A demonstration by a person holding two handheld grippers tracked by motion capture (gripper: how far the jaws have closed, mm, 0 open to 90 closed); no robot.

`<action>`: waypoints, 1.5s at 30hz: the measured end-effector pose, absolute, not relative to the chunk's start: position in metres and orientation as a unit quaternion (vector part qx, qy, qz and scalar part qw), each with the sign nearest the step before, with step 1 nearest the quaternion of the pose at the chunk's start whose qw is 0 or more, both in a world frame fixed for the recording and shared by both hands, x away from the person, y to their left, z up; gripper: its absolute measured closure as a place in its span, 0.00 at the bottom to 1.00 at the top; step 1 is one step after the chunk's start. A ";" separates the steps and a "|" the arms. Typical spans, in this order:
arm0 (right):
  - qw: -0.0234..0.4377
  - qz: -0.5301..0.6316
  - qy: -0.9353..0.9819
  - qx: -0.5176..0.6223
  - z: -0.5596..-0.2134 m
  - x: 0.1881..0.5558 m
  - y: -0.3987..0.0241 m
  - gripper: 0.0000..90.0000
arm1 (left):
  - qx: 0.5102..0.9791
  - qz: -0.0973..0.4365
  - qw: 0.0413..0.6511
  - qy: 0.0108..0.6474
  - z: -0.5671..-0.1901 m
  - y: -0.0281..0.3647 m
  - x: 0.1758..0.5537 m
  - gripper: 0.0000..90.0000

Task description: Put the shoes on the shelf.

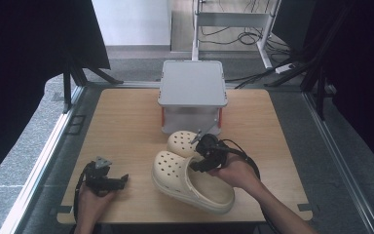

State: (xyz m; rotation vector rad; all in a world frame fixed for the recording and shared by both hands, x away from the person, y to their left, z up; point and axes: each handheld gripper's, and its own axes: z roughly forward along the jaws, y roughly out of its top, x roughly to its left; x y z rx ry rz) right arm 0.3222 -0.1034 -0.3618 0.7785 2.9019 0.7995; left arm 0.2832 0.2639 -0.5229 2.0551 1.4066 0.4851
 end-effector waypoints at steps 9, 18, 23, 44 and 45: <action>0.026 0.261 0.923 0.280 -0.332 0.335 -0.110 0.71 | 0.772 0.183 0.299 0.530 -0.523 0.264 0.283 0.00; 0.035 0.269 0.914 0.301 -0.303 0.348 -0.111 0.71 | 0.773 0.183 0.298 0.529 -0.523 0.264 0.283 0.00; 0.048 0.273 0.907 0.316 -0.287 0.357 -0.110 0.71 | 0.773 0.183 0.298 0.529 -0.523 0.264 0.283 0.00; 0.093 0.269 0.861 0.422 -0.245 0.417 -0.096 0.71 | 0.774 0.181 0.298 0.529 -0.523 0.264 0.283 0.00; 0.097 0.268 0.859 0.426 -0.245 0.420 -0.094 0.71 | 0.774 0.181 0.298 0.529 -0.523 0.264 0.283 0.00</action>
